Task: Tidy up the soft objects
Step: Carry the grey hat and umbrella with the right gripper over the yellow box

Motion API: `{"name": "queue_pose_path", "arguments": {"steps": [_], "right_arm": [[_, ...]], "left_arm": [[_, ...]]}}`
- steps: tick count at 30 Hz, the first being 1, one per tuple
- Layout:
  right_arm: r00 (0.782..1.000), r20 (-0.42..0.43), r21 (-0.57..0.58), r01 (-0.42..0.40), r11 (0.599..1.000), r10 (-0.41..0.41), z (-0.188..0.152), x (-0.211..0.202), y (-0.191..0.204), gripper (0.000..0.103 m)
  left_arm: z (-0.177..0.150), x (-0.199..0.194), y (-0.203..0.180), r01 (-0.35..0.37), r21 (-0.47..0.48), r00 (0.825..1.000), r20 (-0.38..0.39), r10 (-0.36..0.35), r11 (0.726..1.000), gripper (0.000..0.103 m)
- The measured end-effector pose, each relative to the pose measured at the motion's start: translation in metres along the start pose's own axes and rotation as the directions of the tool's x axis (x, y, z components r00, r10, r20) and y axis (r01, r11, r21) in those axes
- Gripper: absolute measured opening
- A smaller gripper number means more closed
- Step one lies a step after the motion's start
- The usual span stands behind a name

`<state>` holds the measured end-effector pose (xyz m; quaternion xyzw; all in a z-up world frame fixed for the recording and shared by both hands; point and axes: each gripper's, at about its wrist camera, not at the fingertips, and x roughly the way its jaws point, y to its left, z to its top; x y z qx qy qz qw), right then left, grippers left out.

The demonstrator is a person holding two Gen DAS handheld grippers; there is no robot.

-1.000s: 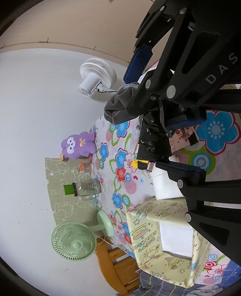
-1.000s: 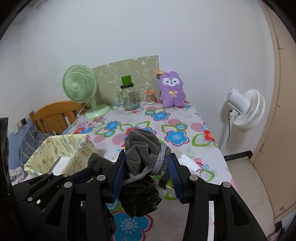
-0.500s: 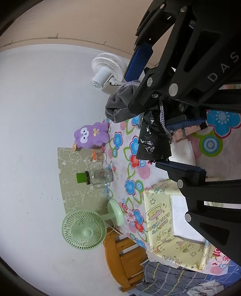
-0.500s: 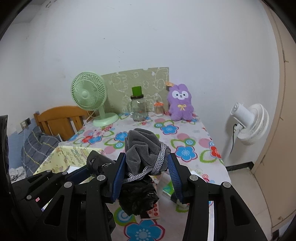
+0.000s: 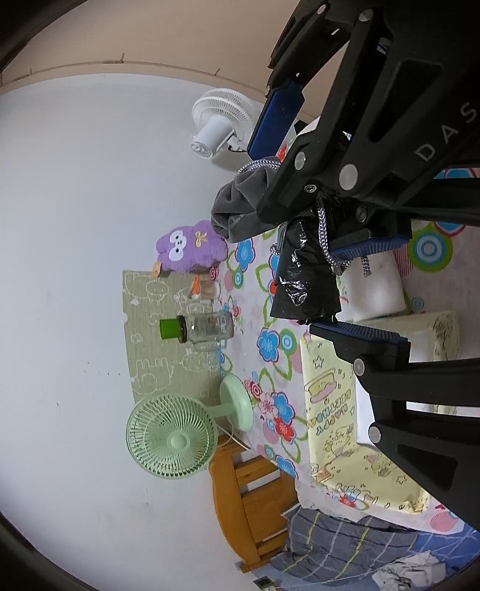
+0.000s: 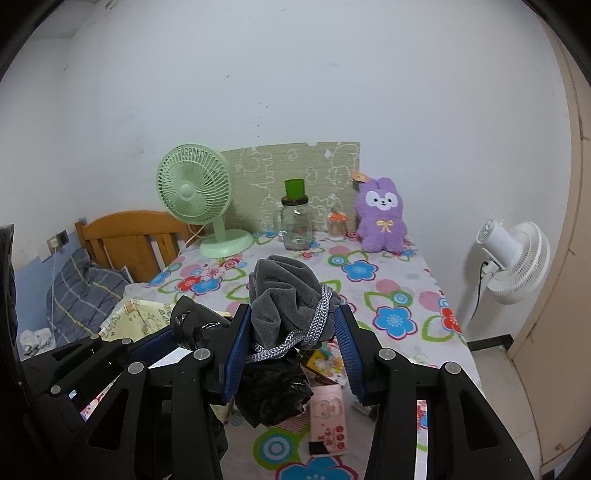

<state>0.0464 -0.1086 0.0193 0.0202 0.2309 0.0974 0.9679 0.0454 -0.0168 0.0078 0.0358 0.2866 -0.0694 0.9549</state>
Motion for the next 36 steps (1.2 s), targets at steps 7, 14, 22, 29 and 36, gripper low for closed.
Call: {"name": "queue_pose_path", "arguments": {"steps": [7,14,22,29,36], "right_arm": [[1.0,-0.011,-0.018,-0.023,1.0,0.023,0.004,0.016,0.019,0.05],[0.998,-0.034,-0.034,-0.056,0.998,0.055,0.006,0.034,0.04,0.05],[0.992,-0.075,-0.053,-0.105,0.993,0.101,0.006,0.059,0.067,0.049],[0.983,-0.113,-0.065,-0.153,0.986,0.145,0.002,0.08,0.092,0.049],[0.971,-0.158,-0.076,-0.192,0.978,0.178,-0.004,0.099,0.112,0.049]], "left_arm": [[0.001,0.006,0.021,-0.029,-0.01,1.0,-0.005,0.029,1.0,0.033],[-0.002,0.016,0.048,-0.061,-0.04,0.998,-0.021,0.06,0.997,0.033],[-0.008,0.026,0.08,-0.106,-0.063,0.993,-0.048,0.103,0.992,0.033],[-0.017,0.038,0.106,-0.15,-0.081,0.986,-0.079,0.144,0.985,0.033],[-0.027,0.048,0.131,-0.209,-0.094,0.974,-0.104,0.199,0.973,0.033]]}}
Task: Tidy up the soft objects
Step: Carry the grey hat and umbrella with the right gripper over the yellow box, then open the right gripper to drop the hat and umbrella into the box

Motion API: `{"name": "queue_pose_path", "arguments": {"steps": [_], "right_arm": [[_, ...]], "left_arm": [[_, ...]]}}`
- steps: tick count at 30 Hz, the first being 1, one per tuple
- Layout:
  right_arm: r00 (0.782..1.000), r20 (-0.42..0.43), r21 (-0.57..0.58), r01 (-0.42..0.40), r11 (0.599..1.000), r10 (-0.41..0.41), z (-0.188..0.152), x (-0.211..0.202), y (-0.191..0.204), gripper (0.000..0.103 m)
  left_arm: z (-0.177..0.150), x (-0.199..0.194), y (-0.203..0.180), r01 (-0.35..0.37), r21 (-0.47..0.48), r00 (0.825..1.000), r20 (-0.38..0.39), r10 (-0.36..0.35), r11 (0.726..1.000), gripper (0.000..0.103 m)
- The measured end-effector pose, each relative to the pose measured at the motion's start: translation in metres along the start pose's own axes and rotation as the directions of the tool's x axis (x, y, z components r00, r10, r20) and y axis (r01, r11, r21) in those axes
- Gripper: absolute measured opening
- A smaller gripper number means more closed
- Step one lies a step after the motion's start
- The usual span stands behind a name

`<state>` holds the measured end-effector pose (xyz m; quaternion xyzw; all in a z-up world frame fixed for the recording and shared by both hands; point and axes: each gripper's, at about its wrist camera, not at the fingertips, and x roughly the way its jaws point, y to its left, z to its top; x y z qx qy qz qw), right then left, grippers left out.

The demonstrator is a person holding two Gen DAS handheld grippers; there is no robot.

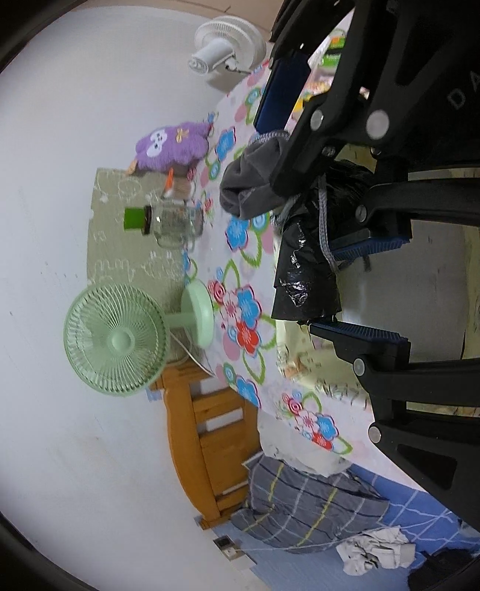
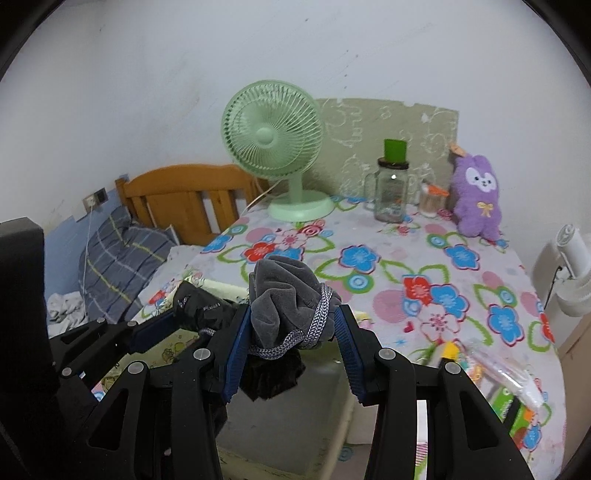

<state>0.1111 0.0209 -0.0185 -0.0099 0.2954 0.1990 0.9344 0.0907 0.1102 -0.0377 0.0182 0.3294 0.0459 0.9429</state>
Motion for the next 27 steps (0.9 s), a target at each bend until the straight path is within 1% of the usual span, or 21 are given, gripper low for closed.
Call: {"name": "queue_pose_path", "arguments": {"steps": [4,6,10,13,14,15,18,20,21,22,25,27], "right_arm": [[1.0,-0.029,-0.01,0.001,1.0,-0.001,-0.002,0.013,0.006,0.049],[0.999,-0.04,-0.013,-0.001,1.0,0.001,-0.002,0.018,0.008,0.049],[0.997,-0.076,-0.029,-0.001,1.0,-0.002,-0.005,0.03,0.012,0.049],[0.994,-0.109,-0.011,-0.012,1.0,0.011,-0.007,0.038,0.013,0.05],[0.993,-0.117,-0.004,-0.013,1.0,0.012,-0.008,0.041,0.013,0.05],[0.992,-0.123,-0.001,-0.012,1.0,0.011,-0.009,0.042,0.013,0.05],[0.99,-0.138,0.002,0.001,1.0,-0.001,-0.011,0.046,0.013,0.053],[0.99,-0.14,-0.001,0.021,1.0,-0.021,-0.011,0.047,0.013,0.063],[0.989,-0.146,0.001,0.024,1.0,-0.023,-0.011,0.048,0.012,0.074],[0.988,-0.152,0.005,0.016,1.0,-0.015,-0.011,0.047,0.011,0.079],[0.989,-0.142,0.001,0.029,1.0,-0.029,-0.011,0.044,0.009,0.084],[0.99,-0.139,-0.004,0.037,0.999,-0.037,-0.011,0.042,0.009,0.084]], "left_arm": [[-0.002,0.007,0.01,-0.019,-0.013,1.0,-0.011,0.019,1.0,0.034],[-0.004,0.011,0.012,-0.026,-0.011,0.999,-0.019,0.026,1.0,0.036],[-0.009,0.021,0.018,-0.035,-0.018,0.998,-0.056,0.034,0.999,0.037],[-0.012,0.026,0.024,-0.024,-0.049,0.995,-0.098,0.019,0.999,0.043],[-0.013,0.028,0.025,-0.026,-0.051,0.994,-0.103,0.021,0.998,0.046],[-0.013,0.029,0.026,-0.031,-0.05,0.994,-0.106,0.026,0.998,0.053],[-0.015,0.029,0.024,-0.012,-0.037,0.994,-0.109,0.008,0.999,0.059],[-0.016,0.029,0.02,-0.001,-0.023,0.994,-0.109,-0.002,1.0,0.071],[-0.016,0.028,0.017,0.002,-0.015,0.994,-0.109,-0.004,1.0,0.075],[-0.016,0.027,0.017,0.007,-0.016,0.995,-0.103,-0.009,1.0,0.077],[-0.015,0.027,0.015,0.012,-0.014,0.995,-0.102,-0.013,1.0,0.081],[-0.013,0.027,0.014,0.017,-0.014,0.995,-0.103,-0.018,1.0,0.084]]}}
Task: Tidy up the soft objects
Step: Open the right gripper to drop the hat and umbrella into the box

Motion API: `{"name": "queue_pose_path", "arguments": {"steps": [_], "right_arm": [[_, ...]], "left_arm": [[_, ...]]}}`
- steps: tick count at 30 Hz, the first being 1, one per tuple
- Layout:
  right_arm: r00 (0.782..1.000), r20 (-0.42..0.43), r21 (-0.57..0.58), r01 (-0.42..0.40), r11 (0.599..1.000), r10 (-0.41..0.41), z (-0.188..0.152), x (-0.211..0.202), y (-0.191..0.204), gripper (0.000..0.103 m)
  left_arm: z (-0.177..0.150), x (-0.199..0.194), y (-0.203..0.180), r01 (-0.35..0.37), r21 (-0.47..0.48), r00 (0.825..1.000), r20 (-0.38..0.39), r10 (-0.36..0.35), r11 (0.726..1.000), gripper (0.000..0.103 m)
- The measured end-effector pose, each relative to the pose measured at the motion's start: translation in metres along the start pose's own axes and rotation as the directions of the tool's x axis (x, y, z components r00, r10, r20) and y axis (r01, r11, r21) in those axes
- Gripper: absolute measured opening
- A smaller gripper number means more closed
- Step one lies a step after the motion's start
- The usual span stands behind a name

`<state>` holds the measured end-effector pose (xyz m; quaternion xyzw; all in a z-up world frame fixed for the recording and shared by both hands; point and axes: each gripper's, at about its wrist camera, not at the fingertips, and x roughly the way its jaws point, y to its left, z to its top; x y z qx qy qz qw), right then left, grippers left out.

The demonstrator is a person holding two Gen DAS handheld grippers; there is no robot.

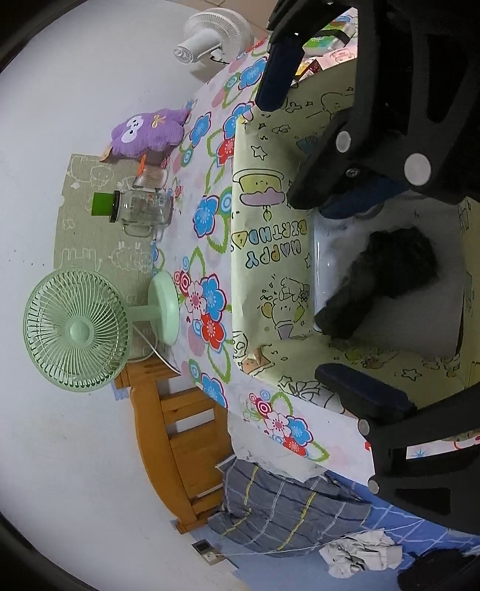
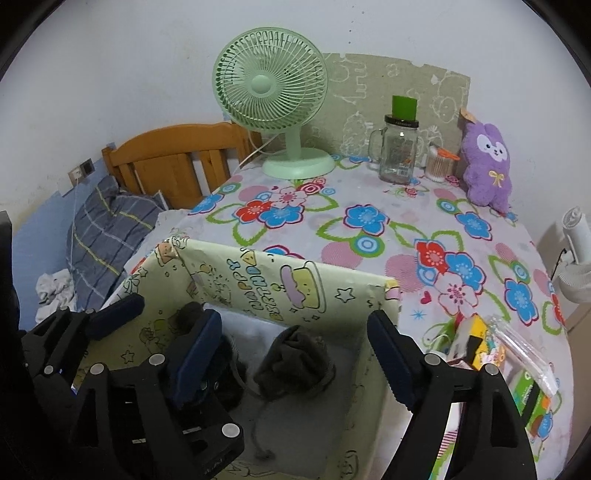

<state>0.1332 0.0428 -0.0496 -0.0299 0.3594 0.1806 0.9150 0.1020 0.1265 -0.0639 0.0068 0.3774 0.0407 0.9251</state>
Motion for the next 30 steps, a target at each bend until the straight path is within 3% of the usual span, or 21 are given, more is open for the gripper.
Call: {"name": "queue_pose_path", "arguments": {"steps": [15,30], "right_arm": [[0.998,0.06,-0.009,0.018,1.0,-0.017,-0.001,-0.03,-0.008,0.085],[0.987,0.16,-0.018,0.036,0.999,-0.033,-0.009,-0.077,-0.025,0.098]], "left_arm": [[0.002,-0.025,-0.013,0.004,0.003,0.999,0.044,-0.004,1.0,0.09],[-0.001,-0.062,-0.039,-0.003,0.021,0.993,0.117,0.0,1.0,0.103]]}}
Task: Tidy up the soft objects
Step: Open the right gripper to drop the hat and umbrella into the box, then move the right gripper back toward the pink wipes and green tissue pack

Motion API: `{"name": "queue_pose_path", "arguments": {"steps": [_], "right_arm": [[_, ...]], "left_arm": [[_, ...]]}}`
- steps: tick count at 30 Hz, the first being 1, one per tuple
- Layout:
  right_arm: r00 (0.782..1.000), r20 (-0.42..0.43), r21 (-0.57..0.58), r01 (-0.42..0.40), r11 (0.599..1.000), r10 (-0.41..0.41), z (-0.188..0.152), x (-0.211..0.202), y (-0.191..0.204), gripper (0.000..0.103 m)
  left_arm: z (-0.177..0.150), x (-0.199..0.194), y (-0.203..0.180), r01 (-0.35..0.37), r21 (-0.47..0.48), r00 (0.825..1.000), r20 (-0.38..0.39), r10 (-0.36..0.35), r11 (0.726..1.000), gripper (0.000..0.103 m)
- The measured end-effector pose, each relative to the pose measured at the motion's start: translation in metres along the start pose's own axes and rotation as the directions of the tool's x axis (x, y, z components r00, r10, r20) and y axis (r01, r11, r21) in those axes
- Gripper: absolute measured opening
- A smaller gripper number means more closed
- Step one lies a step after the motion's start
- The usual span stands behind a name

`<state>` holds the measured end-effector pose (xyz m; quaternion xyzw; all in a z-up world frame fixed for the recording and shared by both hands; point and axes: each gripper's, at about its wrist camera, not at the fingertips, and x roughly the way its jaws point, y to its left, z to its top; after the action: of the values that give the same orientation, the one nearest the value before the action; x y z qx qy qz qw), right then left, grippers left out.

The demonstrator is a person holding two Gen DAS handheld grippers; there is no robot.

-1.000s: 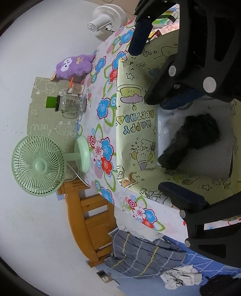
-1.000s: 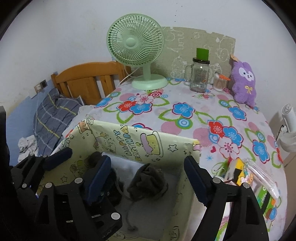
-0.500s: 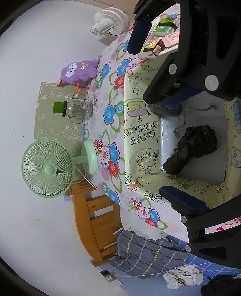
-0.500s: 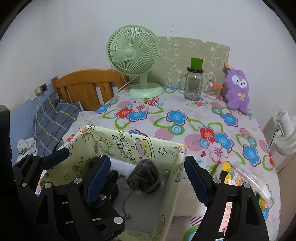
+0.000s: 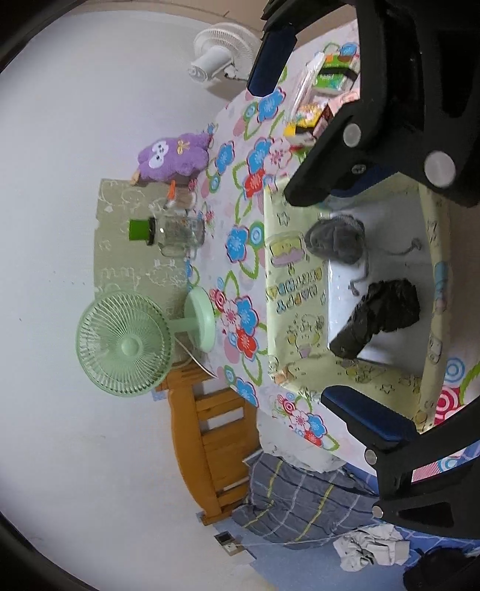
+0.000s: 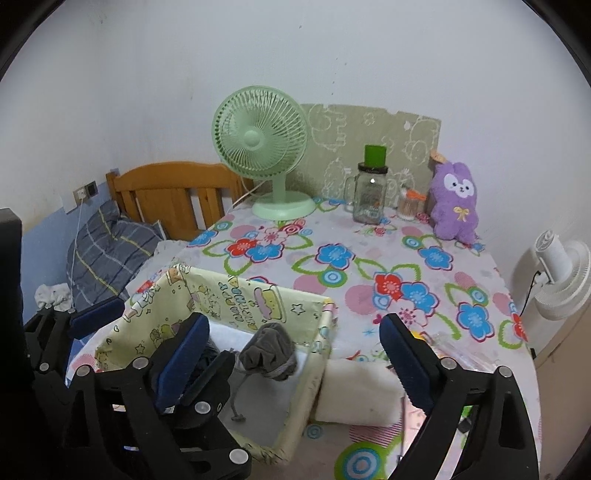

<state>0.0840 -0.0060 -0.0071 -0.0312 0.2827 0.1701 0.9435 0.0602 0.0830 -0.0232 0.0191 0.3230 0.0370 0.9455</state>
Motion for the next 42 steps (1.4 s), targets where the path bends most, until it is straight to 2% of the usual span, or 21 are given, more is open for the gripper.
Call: {"name": "queue_pose_path", "arguments": {"steps": [5,13,22,26,29,33,42], "right_arm": [[1.0,0.027,0.003,0.006,1.0,-0.006,-0.002,-0.017,-0.009,0.099],[0.998,0.037,0.018,0.043,0.999,-0.043,-0.009,-0.036,-0.026,0.1],[0.989,0.084,0.021,0.117,0.993,-0.118,-0.018,-0.064,-0.045,0.103],[0.986,0.072,0.037,0.148,0.988,-0.15,-0.024,-0.071,-0.054,0.103],[0.985,0.071,0.047,0.157,0.987,-0.16,-0.029,-0.075,-0.06,0.103],[0.98,0.114,0.08,0.152,0.985,-0.161,-0.038,-0.084,-0.072,0.103],[0.975,0.091,0.079,0.195,0.978,-0.202,-0.05,-0.094,-0.094,0.103]], "left_arm": [[0.001,-0.011,-0.011,0.038,-0.002,0.999,0.0,-0.038,0.999,0.103],[0.0,-0.024,-0.035,0.014,0.019,1.0,0.008,-0.014,1.0,0.103],[-0.002,-0.037,-0.058,0.079,0.053,0.996,0.033,-0.081,0.995,0.103],[-0.004,-0.038,-0.069,0.111,0.07,0.993,0.02,-0.113,0.991,0.103],[-0.006,-0.041,-0.076,0.115,0.07,0.993,0.034,-0.117,0.991,0.103],[-0.009,-0.045,-0.087,0.115,0.077,0.992,0.052,-0.119,0.99,0.102],[-0.017,-0.045,-0.113,0.153,0.074,0.988,0.025,-0.155,0.985,0.102]]}}
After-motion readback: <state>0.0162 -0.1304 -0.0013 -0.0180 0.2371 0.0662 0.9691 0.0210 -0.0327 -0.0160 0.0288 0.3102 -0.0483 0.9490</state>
